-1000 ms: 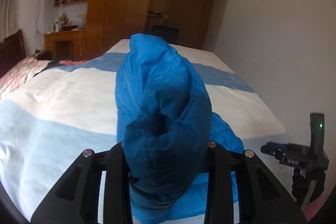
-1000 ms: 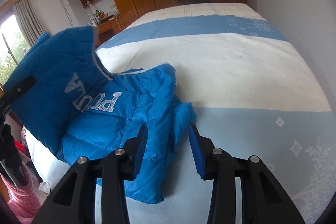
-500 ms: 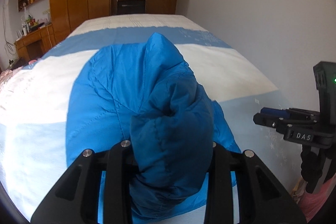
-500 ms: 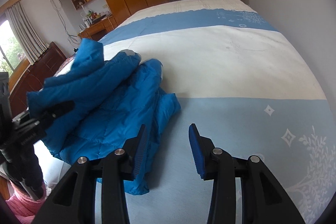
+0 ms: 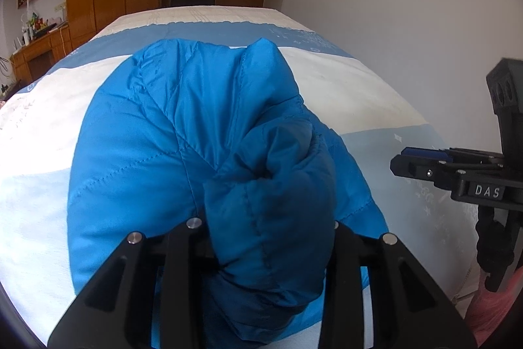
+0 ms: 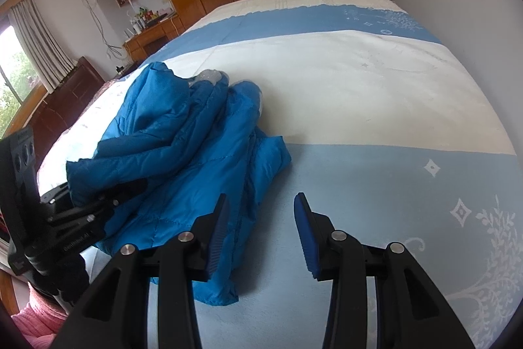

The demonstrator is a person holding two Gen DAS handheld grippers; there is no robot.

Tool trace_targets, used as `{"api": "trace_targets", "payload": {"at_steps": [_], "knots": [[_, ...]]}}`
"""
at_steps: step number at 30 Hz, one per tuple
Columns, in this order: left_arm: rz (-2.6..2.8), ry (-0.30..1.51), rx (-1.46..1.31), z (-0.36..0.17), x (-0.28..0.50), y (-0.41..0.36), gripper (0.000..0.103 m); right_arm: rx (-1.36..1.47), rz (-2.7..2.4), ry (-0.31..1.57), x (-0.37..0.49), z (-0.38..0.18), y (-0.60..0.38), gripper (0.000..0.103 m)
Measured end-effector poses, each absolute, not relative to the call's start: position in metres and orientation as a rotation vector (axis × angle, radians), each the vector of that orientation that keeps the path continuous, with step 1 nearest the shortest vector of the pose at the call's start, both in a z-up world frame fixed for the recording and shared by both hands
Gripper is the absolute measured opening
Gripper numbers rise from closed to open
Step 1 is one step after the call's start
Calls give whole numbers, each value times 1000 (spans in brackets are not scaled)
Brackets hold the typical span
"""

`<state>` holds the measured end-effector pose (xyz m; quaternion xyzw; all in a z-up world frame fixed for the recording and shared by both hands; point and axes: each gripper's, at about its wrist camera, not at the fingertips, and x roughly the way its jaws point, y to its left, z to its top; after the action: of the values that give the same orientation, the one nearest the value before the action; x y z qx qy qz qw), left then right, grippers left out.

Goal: Fold large clothes

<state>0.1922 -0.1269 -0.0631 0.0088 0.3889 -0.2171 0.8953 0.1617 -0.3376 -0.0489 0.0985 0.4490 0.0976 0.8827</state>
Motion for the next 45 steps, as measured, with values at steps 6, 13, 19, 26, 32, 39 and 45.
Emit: {"api": "trace_targets", "payload": {"at_steps": [6,13,19,26,32,39,45], "knots": [[-486,791,10,-58,185,-119,36,265,276,968,175,-46,-331,44],[-546,785,-40,-33,162,-100,49,320,376,963,190,-24,-321,63],[-694,783,-226,-8,145,-60,66,468,531,1059,218,-28,-312,75],[-325,727,-35,-8,164,-31,66,610,624,1181,243,-55,-297,80],[-262,840,10,-46,212,-25,65,587,588,1248,277,-63,-279,81],[-352,900,-187,-61,245,-11,65,341,527,1169,292,-48,-248,18],[-359,846,-247,-38,259,-11,65,291,542,1007,292,7,-264,14]]}}
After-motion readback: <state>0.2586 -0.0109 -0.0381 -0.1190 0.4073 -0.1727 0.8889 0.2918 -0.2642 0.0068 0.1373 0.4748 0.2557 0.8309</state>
